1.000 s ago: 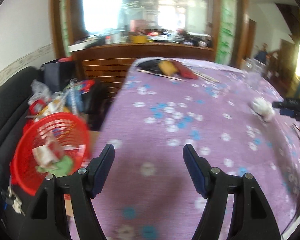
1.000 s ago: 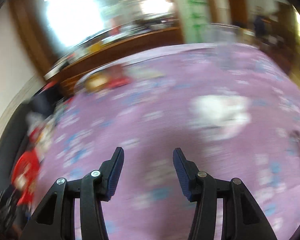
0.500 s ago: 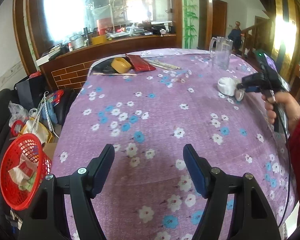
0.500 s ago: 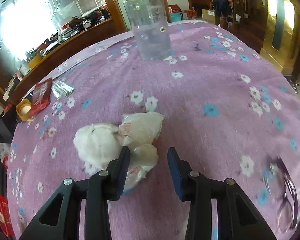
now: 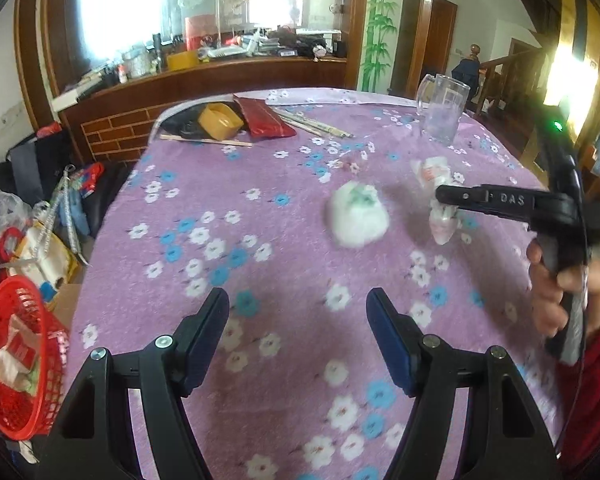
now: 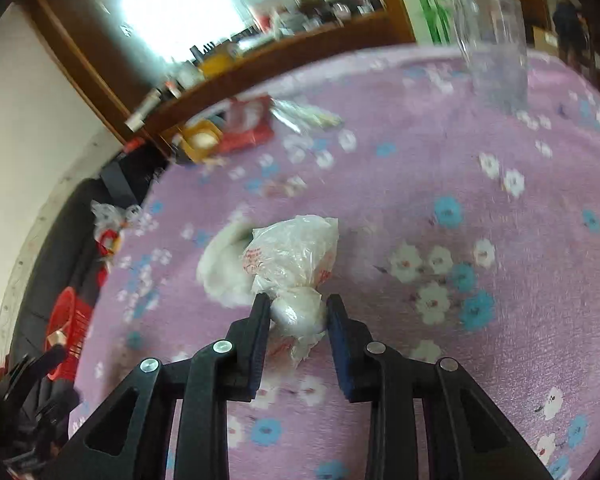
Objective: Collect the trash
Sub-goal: 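Grasp the white plastic bag with the right tool while the left tool grasps the rolled white cloth, then lift the plastic bag with the right tool while the left tool lifts the rolled cloth, then carry both items over the red basket and open both tools, then withdraw both open tools from the basket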
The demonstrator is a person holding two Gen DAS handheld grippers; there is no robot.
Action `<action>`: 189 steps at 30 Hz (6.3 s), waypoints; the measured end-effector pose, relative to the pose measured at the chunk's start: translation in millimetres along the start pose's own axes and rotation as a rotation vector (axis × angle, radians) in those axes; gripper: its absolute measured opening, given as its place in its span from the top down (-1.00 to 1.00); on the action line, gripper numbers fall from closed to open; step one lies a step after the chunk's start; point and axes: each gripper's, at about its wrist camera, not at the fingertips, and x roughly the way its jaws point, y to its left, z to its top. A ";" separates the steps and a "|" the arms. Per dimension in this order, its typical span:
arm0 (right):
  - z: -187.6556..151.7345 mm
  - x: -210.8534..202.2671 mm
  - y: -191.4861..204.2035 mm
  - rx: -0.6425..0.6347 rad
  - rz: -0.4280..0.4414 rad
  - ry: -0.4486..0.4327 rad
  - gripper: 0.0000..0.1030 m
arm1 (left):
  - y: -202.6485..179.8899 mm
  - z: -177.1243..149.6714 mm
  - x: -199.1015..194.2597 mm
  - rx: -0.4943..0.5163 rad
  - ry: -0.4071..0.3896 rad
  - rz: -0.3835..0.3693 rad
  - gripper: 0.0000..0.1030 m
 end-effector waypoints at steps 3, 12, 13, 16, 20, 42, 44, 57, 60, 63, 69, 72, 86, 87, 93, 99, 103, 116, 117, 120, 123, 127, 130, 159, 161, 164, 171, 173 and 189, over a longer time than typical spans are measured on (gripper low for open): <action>0.0 -7.4 -14.4 0.030 -0.031 -0.058 0.39 | -7.6 14.5 13.5 -0.020 0.028 -0.017 -0.36; -0.7 -20.4 -30.7 0.072 -0.039 -0.119 0.39 | -39.0 52.8 80.3 -0.072 0.095 -0.023 -0.36; -0.2 -22.8 -31.2 0.073 -0.038 -0.131 0.39 | -43.7 57.0 89.8 -0.075 0.101 -0.021 -0.36; 1.8 -27.1 -34.7 0.077 -0.067 -0.154 0.39 | -53.1 64.7 108.1 -0.084 0.117 -0.041 -0.36; 3.6 -30.5 -42.0 0.103 -0.069 -0.165 0.39 | -65.6 69.5 130.8 -0.067 0.141 -0.042 -0.35; -14.6 -16.3 21.3 -0.162 -0.085 -0.151 0.39 | -16.9 26.1 57.3 -0.053 -0.200 0.206 0.29; -17.7 -14.5 28.9 -0.198 -0.091 -0.152 0.39 | -17.6 25.2 58.7 -0.040 -0.209 0.230 0.29; -20.9 -9.8 33.6 -0.235 -0.139 -0.150 0.39 | -27.1 21.7 59.1 0.024 -0.226 0.282 0.29; -21.0 -8.5 32.5 -0.232 -0.146 -0.147 0.39 | -28.6 21.5 56.6 0.030 -0.236 0.284 0.29; -21.1 -6.8 31.7 -0.231 -0.151 -0.143 0.39 | -29.7 21.5 55.8 0.034 -0.242 0.287 0.29; -20.8 -5.8 30.8 -0.229 -0.156 -0.142 0.39 | -33.1 20.9 54.0 0.046 -0.254 0.296 0.29; -20.8 -5.7 30.6 -0.228 -0.157 -0.143 0.39 | -33.7 20.5 53.6 0.048 -0.257 0.298 0.29; -20.9 -8.4 32.0 -0.232 -0.160 -0.152 0.39 | -34.6 19.2 52.5 0.054 -0.264 0.310 0.28; -20.9 -8.7 32.4 -0.233 -0.160 -0.152 0.39 | -34.6 19.1 52.5 0.055 -0.264 0.311 0.28; -20.7 -10.2 33.7 -0.237 -0.159 -0.157 0.39 | -33.9 19.5 52.2 0.056 -0.265 0.309 0.28; -20.8 -11.6 34.8 -0.239 -0.158 -0.158 0.39 | -35.0 20.0 52.3 0.055 -0.265 0.310 0.28; -20.9 -11.7 34.8 -0.238 -0.158 -0.159 0.39 | -34.6 20.0 52.7 0.055 -0.266 0.311 0.28; -14.8 -26.5 50.9 -0.200 -0.164 -0.161 0.39 | -24.9 24.0 21.6 0.007 -0.238 0.239 0.28; -16.0 -29.3 55.9 -0.199 -0.156 -0.159 0.39 | -21.8 22.5 13.7 0.004 -0.239 0.234 0.28; -20.9 -35.8 73.9 -0.192 -0.120 -0.142 0.39 | -3.9 14.8 -13.0 -0.027 -0.245 0.212 0.28; -27.0 -36.5 102.5 -0.205 -0.057 -0.119 0.39 | 28.1 1.2 -41.8 -0.076 -0.251 0.229 0.28; -35.8 -27.5 149.7 -0.245 0.027 -0.081 0.39 | 77.7 -19.7 -74.2 -0.149 -0.253 0.257 0.28; -42.8 -15.1 193.5 -0.278 0.114 -0.042 0.38 | 120.1 -40.5 -95.9 -0.205 -0.257 0.306 0.28; -80.8 75.4 410.5 -0.444 0.305 0.069 -0.13 | 273.7 -123.7 -135.9 -0.495 -0.293 0.418 -0.61; -85.4 53.8 396.5 -0.449 0.258 0.018 -0.44 | 253.6 -127.3 -144.7 -0.466 -0.323 0.460 -0.84; -97.4 27.4 375.3 -0.471 0.158 -0.053 -0.65 | 223.6 -130.8 -151.0 -0.411 -0.339 0.507 -0.92; -135.2 -25.1 315.4 -0.513 -0.104 -0.171 -0.81 | 159.5 -142.7 -147.0 -0.329 -0.336 0.547 -0.96; -144.8 -38.4 298.4 -0.512 -0.159 -0.193 -0.84 | 148.6 -143.2 -145.4 -0.317 -0.329 0.547 -0.96; -179.5 -71.4 238.6 -0.495 -0.315 -0.225 -0.87 | 109.1 -151.2 -124.1 -0.212 -0.231 0.655 -0.97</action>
